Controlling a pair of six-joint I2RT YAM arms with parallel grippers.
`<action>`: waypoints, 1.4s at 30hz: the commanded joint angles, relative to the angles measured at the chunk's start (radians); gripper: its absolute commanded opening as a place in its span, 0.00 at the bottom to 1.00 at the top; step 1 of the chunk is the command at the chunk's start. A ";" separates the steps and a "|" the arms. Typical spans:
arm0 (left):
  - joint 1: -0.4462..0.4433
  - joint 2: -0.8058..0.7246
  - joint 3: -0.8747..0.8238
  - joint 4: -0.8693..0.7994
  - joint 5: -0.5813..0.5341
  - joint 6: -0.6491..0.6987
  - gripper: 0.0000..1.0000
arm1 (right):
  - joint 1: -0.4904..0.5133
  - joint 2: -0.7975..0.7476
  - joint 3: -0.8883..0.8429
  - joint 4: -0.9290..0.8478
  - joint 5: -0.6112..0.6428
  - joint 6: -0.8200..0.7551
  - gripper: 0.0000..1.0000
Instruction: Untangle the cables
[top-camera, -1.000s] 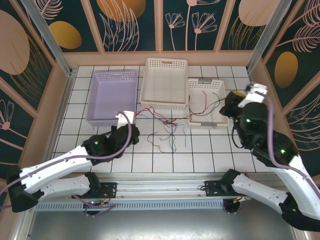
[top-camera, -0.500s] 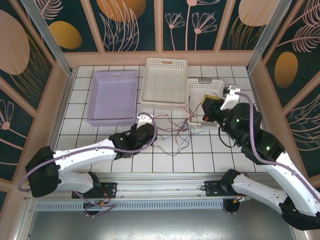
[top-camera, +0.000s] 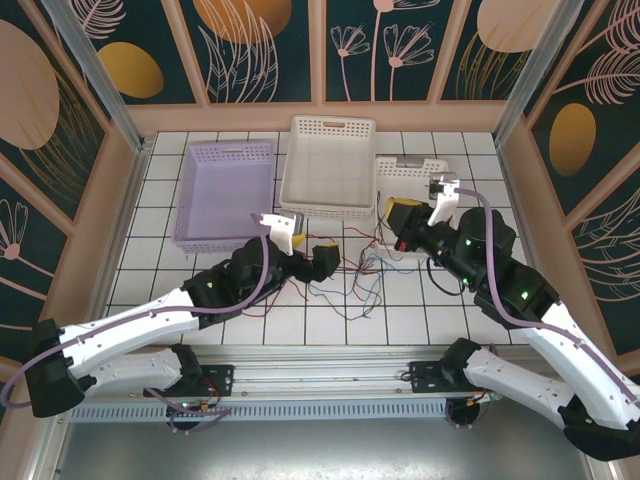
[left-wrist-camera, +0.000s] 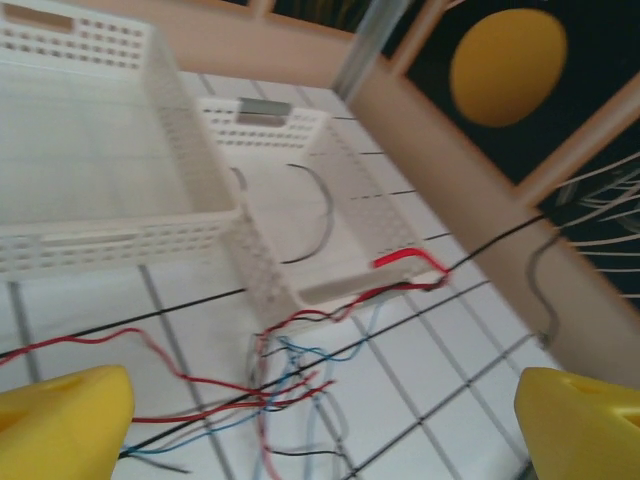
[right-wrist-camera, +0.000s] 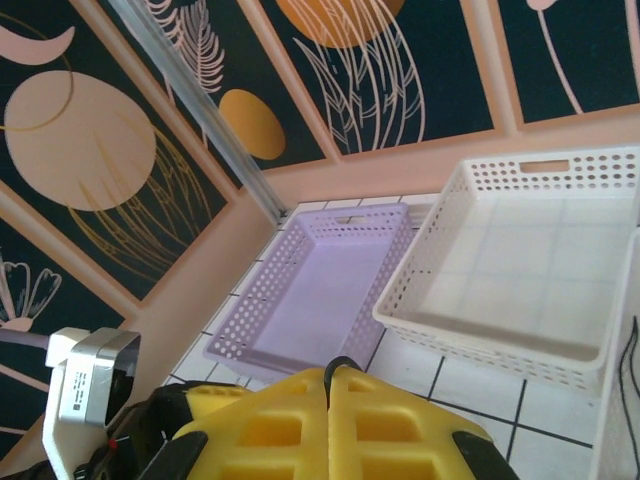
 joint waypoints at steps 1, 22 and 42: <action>0.004 0.020 0.019 0.084 0.107 -0.097 0.98 | 0.007 -0.007 -0.012 0.061 -0.041 0.006 0.00; 0.003 0.172 0.005 0.277 0.099 -0.342 0.90 | 0.092 -0.012 -0.049 0.121 -0.070 0.040 0.00; 0.003 0.202 0.036 0.213 0.058 -0.331 0.13 | 0.154 -0.020 -0.022 0.132 -0.059 0.049 0.00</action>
